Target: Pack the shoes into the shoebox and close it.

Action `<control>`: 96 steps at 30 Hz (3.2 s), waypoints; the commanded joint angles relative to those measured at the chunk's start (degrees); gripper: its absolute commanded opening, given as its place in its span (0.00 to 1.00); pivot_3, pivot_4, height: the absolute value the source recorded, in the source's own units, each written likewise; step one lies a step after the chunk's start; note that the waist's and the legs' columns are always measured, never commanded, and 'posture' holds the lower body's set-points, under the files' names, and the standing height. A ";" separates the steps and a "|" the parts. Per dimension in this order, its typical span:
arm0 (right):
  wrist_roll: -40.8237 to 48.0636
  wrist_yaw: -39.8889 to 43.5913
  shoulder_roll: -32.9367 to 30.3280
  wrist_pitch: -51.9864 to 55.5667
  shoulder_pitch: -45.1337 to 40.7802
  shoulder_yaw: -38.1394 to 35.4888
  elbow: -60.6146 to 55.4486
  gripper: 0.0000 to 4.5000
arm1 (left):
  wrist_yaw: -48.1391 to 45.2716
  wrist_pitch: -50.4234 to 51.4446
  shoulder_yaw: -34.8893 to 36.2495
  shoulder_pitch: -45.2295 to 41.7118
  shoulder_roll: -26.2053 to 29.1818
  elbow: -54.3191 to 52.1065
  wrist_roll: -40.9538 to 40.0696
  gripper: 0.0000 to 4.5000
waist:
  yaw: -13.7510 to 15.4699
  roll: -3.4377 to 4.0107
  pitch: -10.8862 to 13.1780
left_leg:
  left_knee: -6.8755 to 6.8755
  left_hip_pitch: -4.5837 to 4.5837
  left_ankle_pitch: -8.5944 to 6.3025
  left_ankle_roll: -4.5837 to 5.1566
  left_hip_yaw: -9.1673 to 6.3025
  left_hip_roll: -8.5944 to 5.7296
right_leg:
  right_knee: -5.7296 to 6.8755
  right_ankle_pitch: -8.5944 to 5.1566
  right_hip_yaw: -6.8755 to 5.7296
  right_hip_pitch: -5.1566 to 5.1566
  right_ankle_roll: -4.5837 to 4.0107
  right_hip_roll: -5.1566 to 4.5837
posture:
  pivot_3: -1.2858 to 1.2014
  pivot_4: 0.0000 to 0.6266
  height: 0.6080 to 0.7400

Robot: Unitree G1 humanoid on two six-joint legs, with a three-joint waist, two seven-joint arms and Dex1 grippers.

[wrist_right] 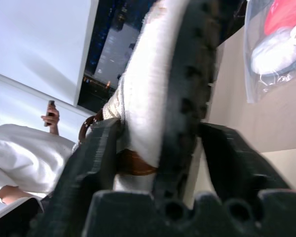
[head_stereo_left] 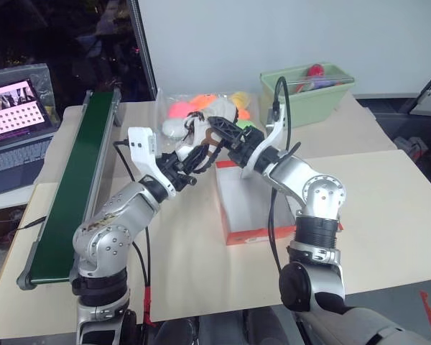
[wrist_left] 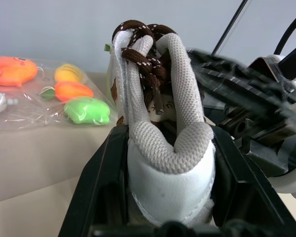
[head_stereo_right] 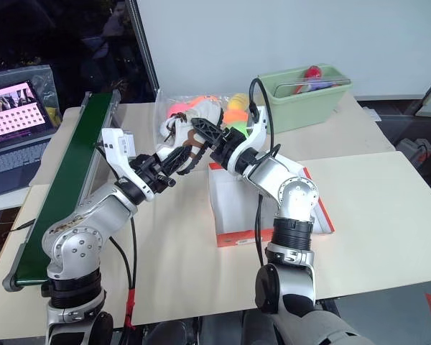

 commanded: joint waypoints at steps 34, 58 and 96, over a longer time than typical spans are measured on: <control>-11.48 15.25 -37.07 17.74 -11.31 13.61 3.89 0.10 | -30.23 -25.08 -12.64 17.18 23.43 -3.09 21.48 0.90 | 0.14 0.20 0.11 | -0.05 0.11 -0.19 0.32 1.10 0.59 | -0.26 0.05 0.50 -0.01 -0.11 0.38 | 0.52 0.24 1.00; -33.51 31.37 -34.10 16.59 -7.95 30.11 19.40 0.31 | -30.09 -24.90 -13.60 14.93 18.54 -3.17 23.40 0.90 | 0.33 0.19 0.11 | 0.00 -0.03 -0.27 0.43 1.39 0.87 | -0.81 0.45 0.63 -0.02 -0.23 0.73 | 0.52 0.24 1.00; -39.02 40.91 -22.43 -27.04 20.97 30.40 -27.51 0.95 | 6.96 -19.34 17.34 11.03 7.24 15.69 30.82 0.90 | 0.49 -0.04 -0.08 | 0.08 0.30 -0.24 0.09 1.26 0.88 | -0.89 0.88 0.74 0.06 -0.14 0.79 | 0.52 0.24 1.00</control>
